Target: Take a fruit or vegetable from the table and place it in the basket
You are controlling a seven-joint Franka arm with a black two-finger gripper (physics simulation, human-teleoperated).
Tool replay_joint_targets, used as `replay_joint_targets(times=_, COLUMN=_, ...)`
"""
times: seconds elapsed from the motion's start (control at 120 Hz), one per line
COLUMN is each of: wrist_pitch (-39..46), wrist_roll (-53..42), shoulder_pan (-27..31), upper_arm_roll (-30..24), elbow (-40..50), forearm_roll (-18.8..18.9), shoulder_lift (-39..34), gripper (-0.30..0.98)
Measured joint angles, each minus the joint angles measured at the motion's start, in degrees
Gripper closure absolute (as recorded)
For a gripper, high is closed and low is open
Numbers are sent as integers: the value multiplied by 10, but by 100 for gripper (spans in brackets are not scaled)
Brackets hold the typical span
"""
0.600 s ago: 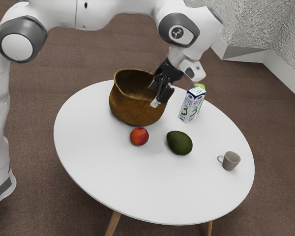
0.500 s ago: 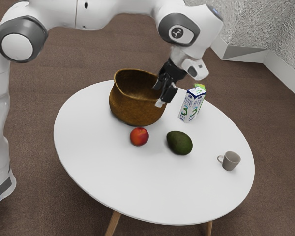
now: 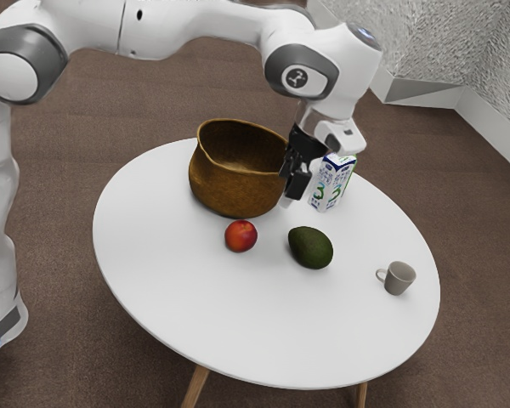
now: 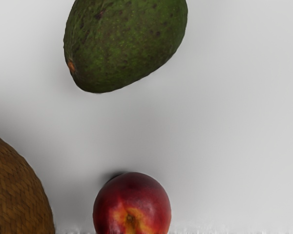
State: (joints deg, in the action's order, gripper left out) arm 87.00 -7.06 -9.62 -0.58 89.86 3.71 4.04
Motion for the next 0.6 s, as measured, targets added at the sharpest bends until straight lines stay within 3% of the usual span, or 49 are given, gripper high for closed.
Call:
replay_joint_targets(times=0.342, wrist_pitch=62, wrist_roll=-3, shoulder_pan=-20, upper_arm_roll=-10, elbow=158, forearm_roll=-9, shoulder_lift=-85, gripper=0)
replay_joint_targets(times=0.6, wrist_pitch=101, wrist_roll=-4, shoulder_pan=-3, upper_arm_roll=-9, elbow=210, forearm_roll=-26, shoulder_lift=-93, gripper=0)
